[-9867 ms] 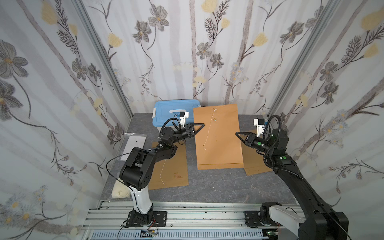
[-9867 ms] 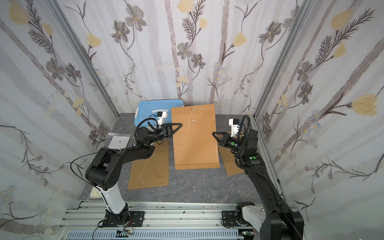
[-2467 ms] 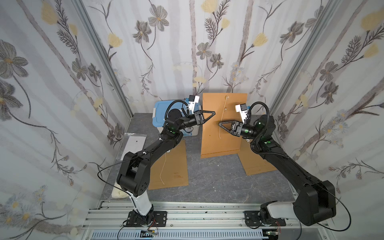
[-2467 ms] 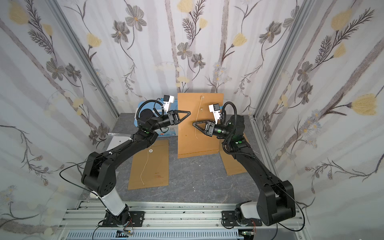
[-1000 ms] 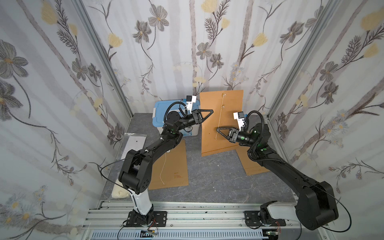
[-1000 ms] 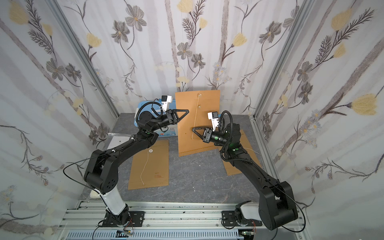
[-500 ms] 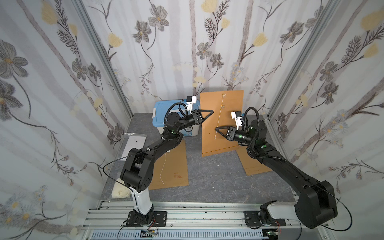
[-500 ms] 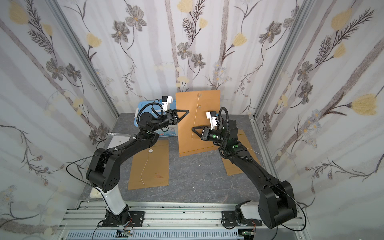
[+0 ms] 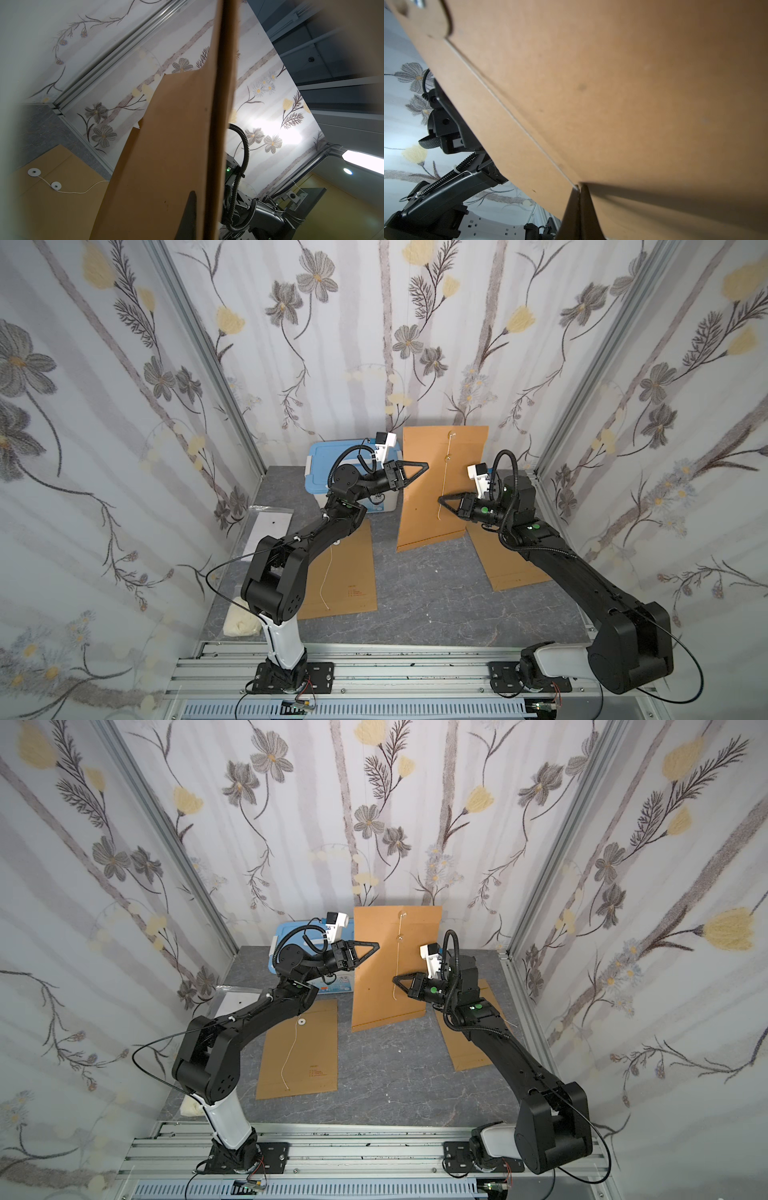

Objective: Close the mouth of the file bag
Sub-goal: Close the file bag.

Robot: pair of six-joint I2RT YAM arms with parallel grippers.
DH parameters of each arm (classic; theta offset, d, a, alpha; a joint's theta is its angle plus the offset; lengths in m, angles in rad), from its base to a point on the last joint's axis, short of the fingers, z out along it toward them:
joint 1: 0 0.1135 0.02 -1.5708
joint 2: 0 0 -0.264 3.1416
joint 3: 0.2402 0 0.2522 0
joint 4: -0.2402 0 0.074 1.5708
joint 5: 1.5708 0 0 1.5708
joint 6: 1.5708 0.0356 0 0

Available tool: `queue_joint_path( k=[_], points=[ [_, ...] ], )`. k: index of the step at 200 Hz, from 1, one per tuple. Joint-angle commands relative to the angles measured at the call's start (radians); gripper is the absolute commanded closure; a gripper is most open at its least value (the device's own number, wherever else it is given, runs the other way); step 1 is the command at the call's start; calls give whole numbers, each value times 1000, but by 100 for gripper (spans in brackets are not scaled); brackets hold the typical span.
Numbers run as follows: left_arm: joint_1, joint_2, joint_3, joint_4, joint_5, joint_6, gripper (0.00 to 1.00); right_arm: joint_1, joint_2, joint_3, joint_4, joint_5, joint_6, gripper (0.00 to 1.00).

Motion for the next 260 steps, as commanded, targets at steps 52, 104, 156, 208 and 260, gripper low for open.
queue_joint_path(
  k=[52, 104, 156, 208, 260],
  points=[
    [17, -12, -17, 58, -7, 1, 100, -121, -59, 31, -155, -33, -49, 100],
    [18, -50, -46, -33, 16, 82, 100, -196, -55, 202, -419, -25, -146, 100],
    [17, -47, -58, -9, 33, 60, 100, -216, 4, 388, -575, 68, -215, 100],
    [17, -42, -53, -10, 44, 60, 100, -215, 79, 564, -708, 150, -290, 100],
    [17, -43, -54, -25, 54, 69, 100, -216, 156, 674, -710, 147, -281, 100]
  ],
)
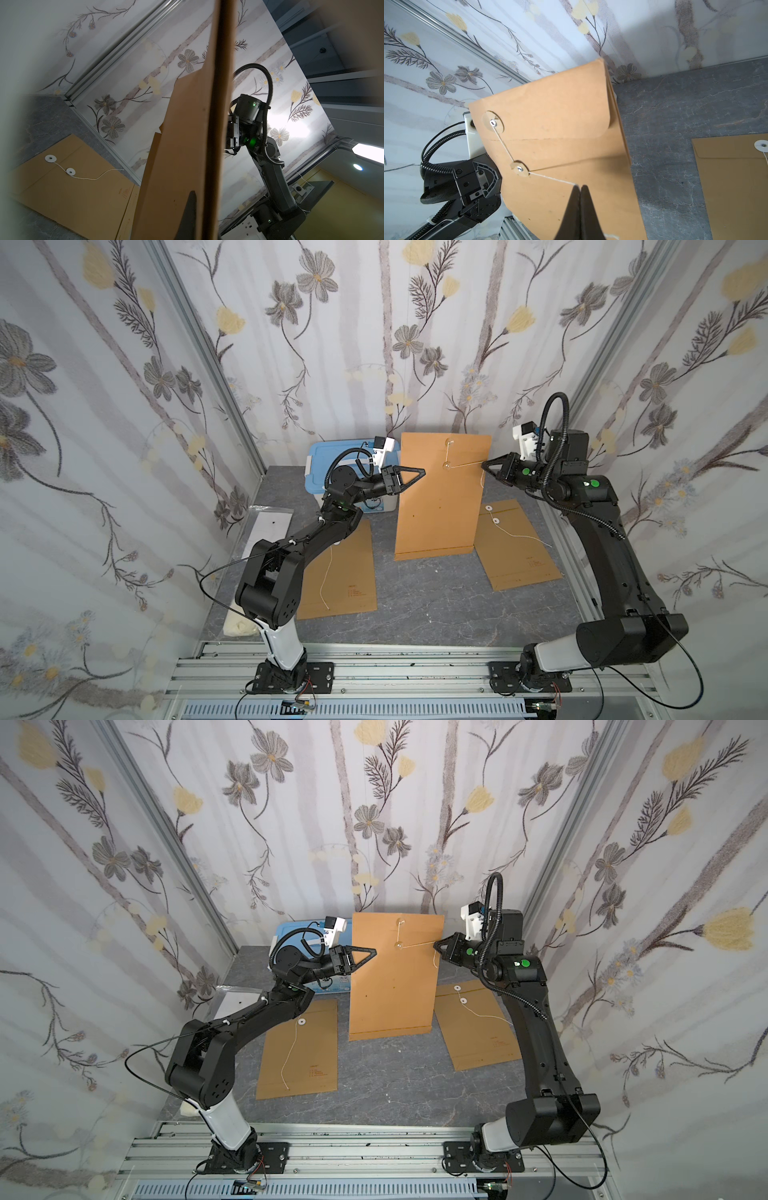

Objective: Close the mouth of the file bag
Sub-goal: Close the file bag.

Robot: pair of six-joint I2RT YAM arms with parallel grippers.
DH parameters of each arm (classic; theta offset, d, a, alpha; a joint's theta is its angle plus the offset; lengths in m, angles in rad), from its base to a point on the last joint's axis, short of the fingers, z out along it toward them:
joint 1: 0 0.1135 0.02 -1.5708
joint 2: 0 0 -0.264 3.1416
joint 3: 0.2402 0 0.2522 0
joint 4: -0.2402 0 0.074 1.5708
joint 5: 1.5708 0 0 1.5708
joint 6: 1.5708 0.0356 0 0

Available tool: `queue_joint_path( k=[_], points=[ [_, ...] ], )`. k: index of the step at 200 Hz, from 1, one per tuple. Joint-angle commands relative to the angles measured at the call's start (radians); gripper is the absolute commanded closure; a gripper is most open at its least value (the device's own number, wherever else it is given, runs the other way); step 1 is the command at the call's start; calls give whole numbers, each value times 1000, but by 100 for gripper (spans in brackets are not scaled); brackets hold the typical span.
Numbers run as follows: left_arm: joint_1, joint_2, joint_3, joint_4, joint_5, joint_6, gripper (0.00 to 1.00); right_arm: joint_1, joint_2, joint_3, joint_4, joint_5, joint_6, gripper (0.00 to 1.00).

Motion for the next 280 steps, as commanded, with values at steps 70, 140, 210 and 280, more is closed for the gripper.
queue_joint_path(
  k=[70, 140, 210, 280],
  points=[
    [-24, -27, -19, -129, 20, 135, 100, 25, 6, 26, 59, 60, 30, 100],
    [-47, -30, -63, -108, 45, 141, 100, 68, 42, 99, 3, 97, -2, 100],
    [-66, -33, -62, -141, 51, 170, 100, 125, 70, 155, -22, 132, -13, 100],
    [-76, -24, -55, -155, 48, 174, 100, 180, 88, 184, -35, 172, -17, 100]
  ],
)
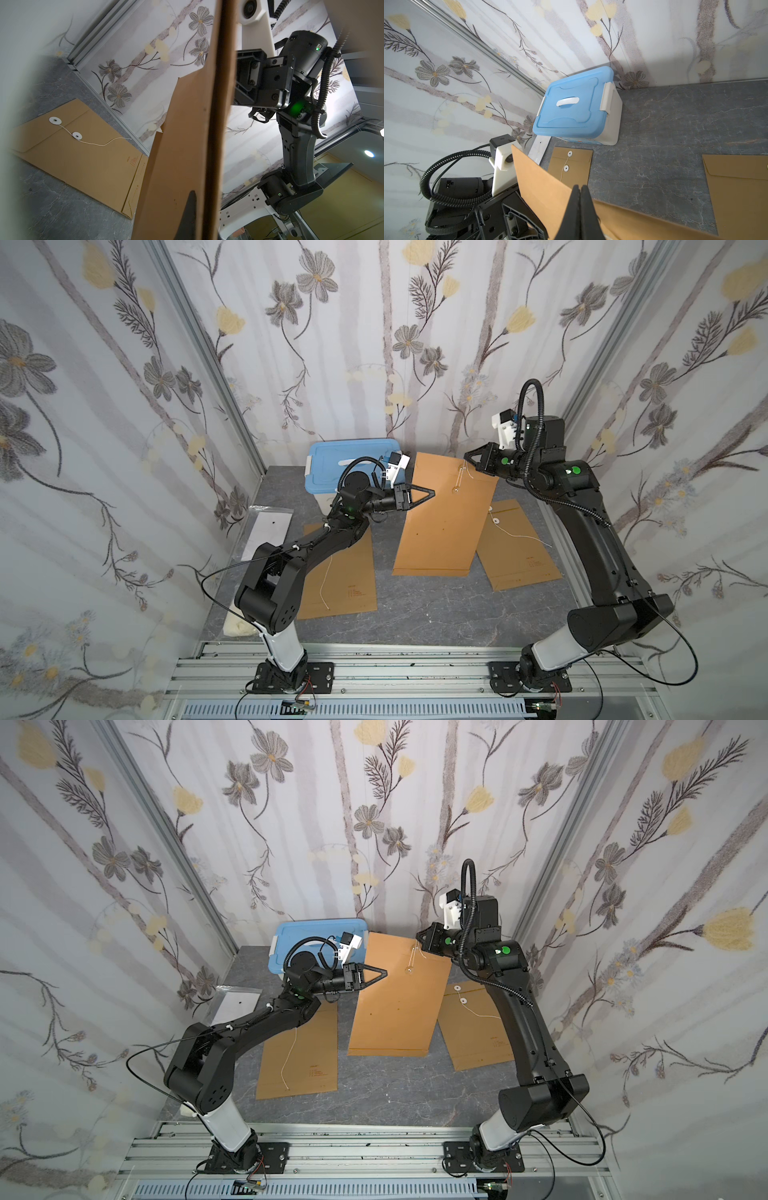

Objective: Close the mouth of the file bag
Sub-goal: Close the file bag.

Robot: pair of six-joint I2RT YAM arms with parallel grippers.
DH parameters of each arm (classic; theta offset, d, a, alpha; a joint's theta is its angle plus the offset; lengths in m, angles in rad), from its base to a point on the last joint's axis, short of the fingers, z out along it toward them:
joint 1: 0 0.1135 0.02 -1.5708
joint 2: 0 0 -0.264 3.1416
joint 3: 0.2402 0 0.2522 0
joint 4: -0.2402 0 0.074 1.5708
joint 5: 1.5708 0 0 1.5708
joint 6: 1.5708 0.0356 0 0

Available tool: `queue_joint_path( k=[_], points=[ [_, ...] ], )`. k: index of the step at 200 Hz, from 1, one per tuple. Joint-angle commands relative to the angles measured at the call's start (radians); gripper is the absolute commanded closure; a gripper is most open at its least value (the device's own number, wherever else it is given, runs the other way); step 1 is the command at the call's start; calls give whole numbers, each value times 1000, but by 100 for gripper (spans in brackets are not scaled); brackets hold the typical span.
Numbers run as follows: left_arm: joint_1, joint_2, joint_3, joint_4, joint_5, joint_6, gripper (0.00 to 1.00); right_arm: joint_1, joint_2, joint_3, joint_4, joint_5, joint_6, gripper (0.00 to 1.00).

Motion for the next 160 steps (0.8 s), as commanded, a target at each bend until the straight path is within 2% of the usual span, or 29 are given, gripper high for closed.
queue_joint_path(
  k=[1, 67, 160],
  points=[
    [-3, 2, 7, 26, 7, 8, 100, 12, 2, 11, 15, 26, -16, 100],
    [-12, 19, 30, 18, 2, 1, 100, 43, 13, 18, 19, 30, -14, 100],
    [-14, 17, 44, 12, -38, -8, 100, 192, 25, 7, -22, 105, 0, 100]
  ],
)
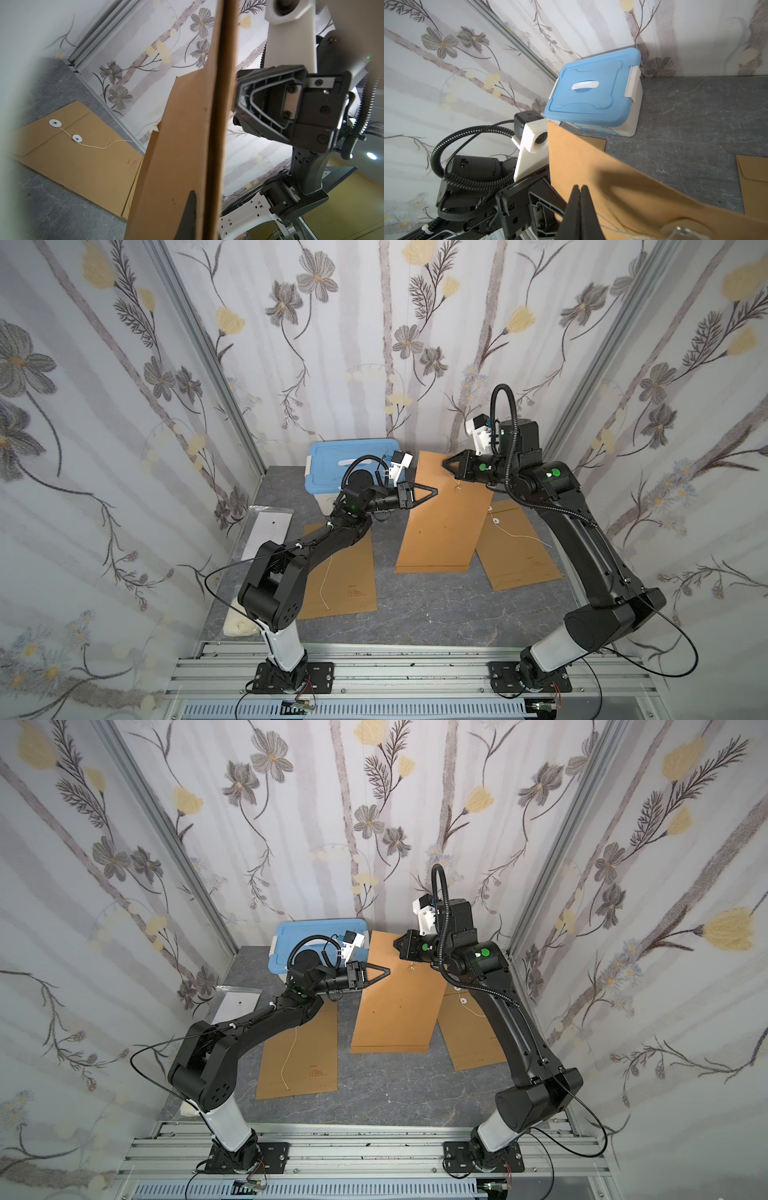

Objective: Close the mouth of the file bag
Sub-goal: Close the file bag.

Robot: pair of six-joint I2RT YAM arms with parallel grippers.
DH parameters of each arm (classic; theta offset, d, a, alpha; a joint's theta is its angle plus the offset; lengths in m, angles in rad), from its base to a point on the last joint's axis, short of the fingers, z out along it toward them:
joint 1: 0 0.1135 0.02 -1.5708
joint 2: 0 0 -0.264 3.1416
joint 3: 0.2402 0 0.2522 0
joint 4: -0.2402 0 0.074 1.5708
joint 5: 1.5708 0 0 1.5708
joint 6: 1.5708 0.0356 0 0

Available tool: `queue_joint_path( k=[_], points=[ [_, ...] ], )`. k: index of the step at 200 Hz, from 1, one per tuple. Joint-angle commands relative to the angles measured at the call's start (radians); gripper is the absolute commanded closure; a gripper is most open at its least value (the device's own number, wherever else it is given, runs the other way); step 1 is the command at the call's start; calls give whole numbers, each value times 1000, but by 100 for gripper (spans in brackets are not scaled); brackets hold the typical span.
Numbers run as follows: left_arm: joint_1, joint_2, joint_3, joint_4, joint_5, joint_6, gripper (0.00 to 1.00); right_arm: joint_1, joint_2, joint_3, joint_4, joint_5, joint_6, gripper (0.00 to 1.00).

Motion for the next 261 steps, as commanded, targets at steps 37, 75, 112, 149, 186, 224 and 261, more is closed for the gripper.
queue_joint_path(
  k=[37, 75, 112, 149, 186, 224, 261],
  points=[
    [0, -2, 6, 57, -32, -46, 100, 48, -6, -77, 55, 24, 24, 100],
    [3, 12, 12, 109, -60, -91, 100, 52, -72, -234, 209, 27, 91, 100],
    [16, 57, 21, 228, -70, -195, 100, 50, -135, -374, 319, 41, 126, 100],
    [23, 68, 22, 240, -78, -203, 100, 49, -192, -455, 354, 56, 142, 100],
    [24, 69, 21, 270, -83, -222, 100, 37, -217, -533, 412, 51, 170, 100],
    [31, 86, 9, 358, -83, -281, 100, -1, -226, -628, 528, -17, 241, 100],
    [39, 90, 0, 385, -83, -298, 100, -18, -246, -664, 528, -17, 238, 100]
  ],
)
